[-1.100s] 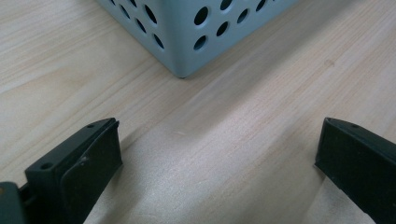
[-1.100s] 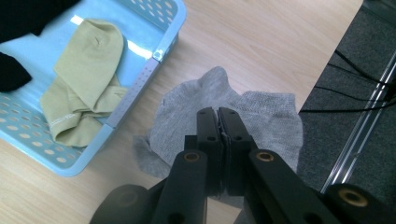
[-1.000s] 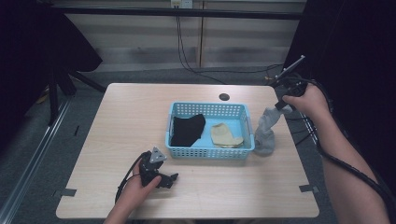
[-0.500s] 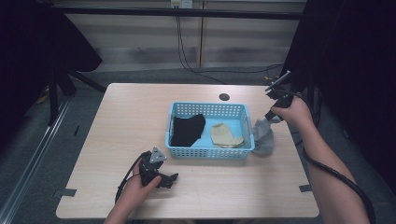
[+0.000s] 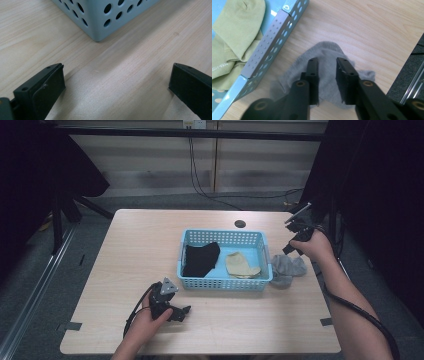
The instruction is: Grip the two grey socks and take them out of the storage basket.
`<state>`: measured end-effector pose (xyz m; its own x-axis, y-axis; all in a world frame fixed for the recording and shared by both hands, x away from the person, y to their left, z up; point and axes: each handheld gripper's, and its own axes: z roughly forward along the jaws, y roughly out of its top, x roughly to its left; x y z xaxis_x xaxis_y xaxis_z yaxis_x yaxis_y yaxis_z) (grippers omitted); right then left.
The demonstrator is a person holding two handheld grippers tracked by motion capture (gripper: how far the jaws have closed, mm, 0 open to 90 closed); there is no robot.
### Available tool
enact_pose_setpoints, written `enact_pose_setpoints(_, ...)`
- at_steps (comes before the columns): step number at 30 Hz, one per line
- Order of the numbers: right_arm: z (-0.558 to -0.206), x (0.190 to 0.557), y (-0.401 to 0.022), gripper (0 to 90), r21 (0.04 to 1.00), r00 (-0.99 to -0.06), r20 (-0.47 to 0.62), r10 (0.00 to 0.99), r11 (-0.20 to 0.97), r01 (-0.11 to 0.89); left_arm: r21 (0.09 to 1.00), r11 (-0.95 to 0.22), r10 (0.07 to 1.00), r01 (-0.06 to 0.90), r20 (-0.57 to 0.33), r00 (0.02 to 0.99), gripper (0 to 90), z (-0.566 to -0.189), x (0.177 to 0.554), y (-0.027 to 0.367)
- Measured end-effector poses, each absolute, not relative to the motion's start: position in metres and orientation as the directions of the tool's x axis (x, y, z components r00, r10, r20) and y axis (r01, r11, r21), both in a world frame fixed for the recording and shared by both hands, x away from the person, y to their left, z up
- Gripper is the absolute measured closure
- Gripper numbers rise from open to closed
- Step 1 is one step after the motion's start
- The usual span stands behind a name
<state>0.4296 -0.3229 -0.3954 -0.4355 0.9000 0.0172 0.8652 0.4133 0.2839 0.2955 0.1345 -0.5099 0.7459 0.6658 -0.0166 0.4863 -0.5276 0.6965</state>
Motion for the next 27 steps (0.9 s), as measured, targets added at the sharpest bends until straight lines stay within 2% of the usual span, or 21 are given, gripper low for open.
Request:
enact_pose_setpoints(6, -0.397, 0.426, -0.324, 50.6, 0.274, -0.447, 0.006, 0.894, 0.429, 0.861, 0.697, -0.528, 0.666, 0.486, -0.016, 0.746, 0.0, -0.51, 0.295, 0.135)
enact_pose_setpoints(9, -0.394, 0.424, -0.324, 38.5, 0.289, -0.441, -0.003, 0.898, 0.423, 0.859, 0.697, -0.527, 0.667, 0.486, -0.016, 0.745, 0.0, -0.51, 0.295, 0.135)
enact_pose_setpoints(14, -0.387, 0.416, -0.325, 27.4, 0.311, -0.448, -0.016, 0.894, 0.43, 0.848, 0.697, -0.527, 0.667, 0.486, -0.015, 0.745, 0.0, -0.51, 0.295, 0.135)
enact_pose_setpoints(27, -0.388, 0.393, -0.325, 21.5, 0.333, -0.483, -0.006, 0.876, 0.457, 0.825, 0.7, -0.521, 0.669, 0.489, -0.02, 0.743, 0.0, -0.51, 0.295, 0.134)
